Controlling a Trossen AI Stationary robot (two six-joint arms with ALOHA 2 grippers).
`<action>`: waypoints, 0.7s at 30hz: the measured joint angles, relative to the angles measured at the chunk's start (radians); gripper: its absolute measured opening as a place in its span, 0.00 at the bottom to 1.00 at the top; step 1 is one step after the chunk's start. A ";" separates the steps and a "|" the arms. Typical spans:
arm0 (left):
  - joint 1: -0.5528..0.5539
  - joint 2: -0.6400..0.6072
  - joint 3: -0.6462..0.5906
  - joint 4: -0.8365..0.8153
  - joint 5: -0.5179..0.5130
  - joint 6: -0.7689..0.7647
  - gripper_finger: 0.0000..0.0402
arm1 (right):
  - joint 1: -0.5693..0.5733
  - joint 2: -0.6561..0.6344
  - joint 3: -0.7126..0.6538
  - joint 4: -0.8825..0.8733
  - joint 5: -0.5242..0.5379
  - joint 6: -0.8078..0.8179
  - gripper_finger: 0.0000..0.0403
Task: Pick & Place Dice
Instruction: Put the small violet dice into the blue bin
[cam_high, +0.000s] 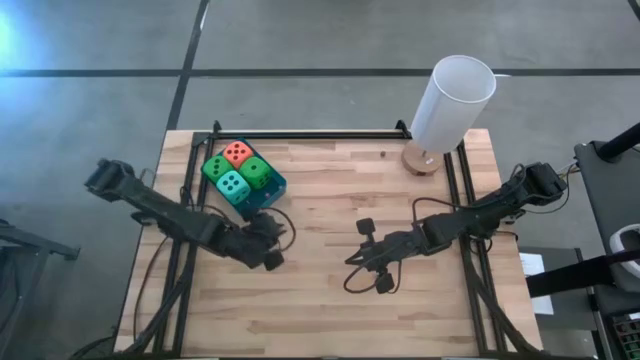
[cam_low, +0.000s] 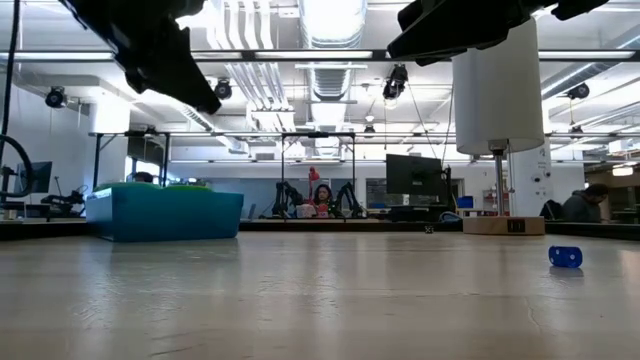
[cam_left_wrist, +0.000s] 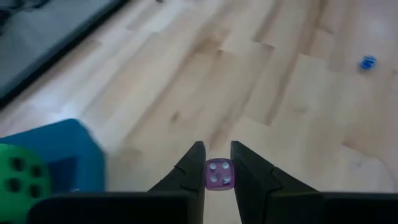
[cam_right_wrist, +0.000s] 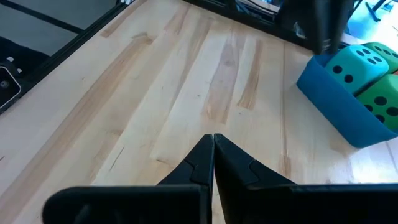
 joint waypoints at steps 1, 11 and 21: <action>0.006 -0.014 0.000 -0.014 -0.008 -0.001 0.14 | 0.000 0.000 0.000 0.000 0.000 0.000 0.02; 0.102 -0.071 0.000 -0.143 -0.016 -0.022 0.14 | 0.000 0.000 0.000 0.000 0.000 0.000 0.02; 0.182 -0.070 0.000 -0.217 -0.017 -0.052 0.14 | 0.000 0.000 0.000 -0.001 0.000 0.000 0.02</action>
